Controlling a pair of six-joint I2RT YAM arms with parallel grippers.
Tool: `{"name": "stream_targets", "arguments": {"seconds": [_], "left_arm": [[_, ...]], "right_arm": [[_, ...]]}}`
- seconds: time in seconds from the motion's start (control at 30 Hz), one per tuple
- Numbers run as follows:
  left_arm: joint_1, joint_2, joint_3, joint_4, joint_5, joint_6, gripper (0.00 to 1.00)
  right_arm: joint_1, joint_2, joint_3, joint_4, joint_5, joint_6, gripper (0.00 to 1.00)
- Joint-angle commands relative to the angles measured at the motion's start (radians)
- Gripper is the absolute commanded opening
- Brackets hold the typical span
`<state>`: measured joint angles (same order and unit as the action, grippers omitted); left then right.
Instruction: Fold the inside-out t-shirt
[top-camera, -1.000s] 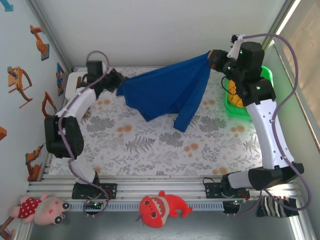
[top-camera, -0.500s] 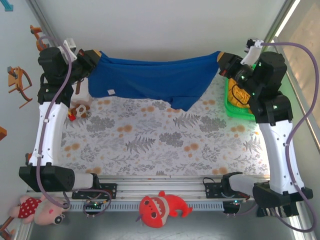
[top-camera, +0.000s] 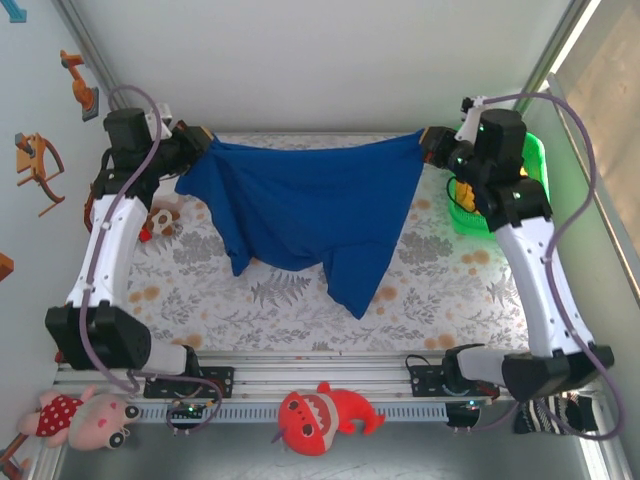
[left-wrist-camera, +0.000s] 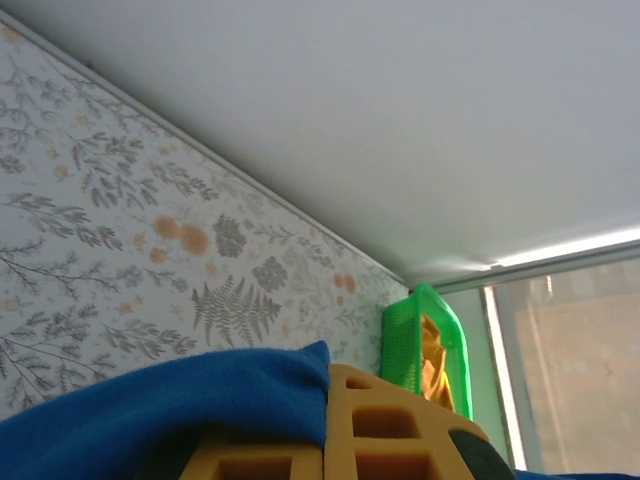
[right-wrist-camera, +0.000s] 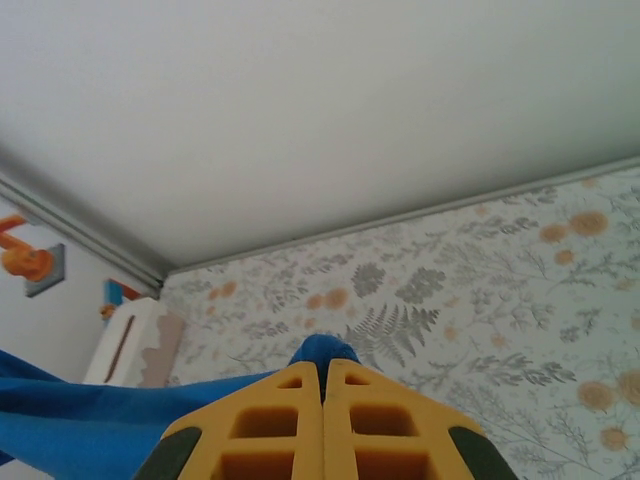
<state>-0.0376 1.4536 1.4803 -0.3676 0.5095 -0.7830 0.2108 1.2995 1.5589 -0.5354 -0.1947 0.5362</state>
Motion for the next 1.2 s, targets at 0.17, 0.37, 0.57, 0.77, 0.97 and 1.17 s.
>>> {"name": "stream_targets", "arguments": {"seconds": [0.17, 0.37, 0.57, 0.77, 0.97, 1.17], "left_arm": [[0.019, 0.122, 0.322, -0.004, -0.022, 0.031, 0.00], [0.001, 0.003, 0.159, 0.021, 0.000, 0.040, 0.02], [-0.076, -0.227, -0.329, 0.078, -0.010, 0.073, 0.07], [-0.120, -0.404, -0.728, 0.104, -0.070, 0.072, 0.80], [-0.063, -0.414, -0.687, -0.005, -0.172, 0.117, 0.99], [0.002, -0.255, -0.533, -0.111, -0.189, 0.164, 0.96]], "right_arm": [[-0.030, 0.128, 0.244, 0.018, -0.009, -0.035, 0.00], [-0.030, -0.012, 0.035, 0.070, -0.011, -0.012, 0.00], [-0.022, -0.287, -0.555, 0.215, -0.011, 0.120, 0.00], [-0.018, -0.459, -0.936, 0.167, 0.073, 0.173, 0.42], [-0.019, -0.466, -0.892, 0.084, 0.128, 0.117, 0.53], [-0.018, -0.276, -0.786, 0.117, 0.074, 0.050, 0.53]]}}
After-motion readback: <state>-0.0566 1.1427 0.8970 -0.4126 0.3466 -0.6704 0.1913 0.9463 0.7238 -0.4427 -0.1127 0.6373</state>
